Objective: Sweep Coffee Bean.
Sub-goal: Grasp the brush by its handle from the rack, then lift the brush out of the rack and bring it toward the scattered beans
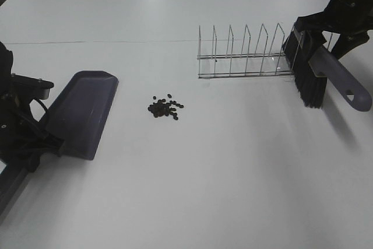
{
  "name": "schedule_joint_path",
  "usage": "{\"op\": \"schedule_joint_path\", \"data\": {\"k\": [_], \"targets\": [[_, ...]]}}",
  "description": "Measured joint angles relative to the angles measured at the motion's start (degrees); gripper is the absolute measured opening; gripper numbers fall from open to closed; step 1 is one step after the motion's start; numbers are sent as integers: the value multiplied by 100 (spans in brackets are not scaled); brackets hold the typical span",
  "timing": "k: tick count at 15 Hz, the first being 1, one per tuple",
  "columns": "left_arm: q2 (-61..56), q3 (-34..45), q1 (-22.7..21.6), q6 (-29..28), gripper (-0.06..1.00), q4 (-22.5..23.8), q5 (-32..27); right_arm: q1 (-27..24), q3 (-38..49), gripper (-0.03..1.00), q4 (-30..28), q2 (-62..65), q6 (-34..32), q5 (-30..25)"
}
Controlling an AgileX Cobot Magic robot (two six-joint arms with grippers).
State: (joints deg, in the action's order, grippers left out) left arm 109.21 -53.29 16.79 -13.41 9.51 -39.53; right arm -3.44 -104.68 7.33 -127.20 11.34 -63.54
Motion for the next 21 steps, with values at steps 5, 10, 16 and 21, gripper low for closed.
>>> {"op": "schedule_joint_path", "data": {"k": [5,10,16,21], "targets": [[0,0,0,0,33,0,0,0,0,56,6,-269,0,327],[0,0,0,0,33,0,0,-23,0,32,-120,-269,-201,166],[0,0,0,11,33,0,0,-11,0,32,-321,395,-453,-57],[0,0,0,11,33,-17,0,-11,0,32,-458,1673,-453,-413]]}}
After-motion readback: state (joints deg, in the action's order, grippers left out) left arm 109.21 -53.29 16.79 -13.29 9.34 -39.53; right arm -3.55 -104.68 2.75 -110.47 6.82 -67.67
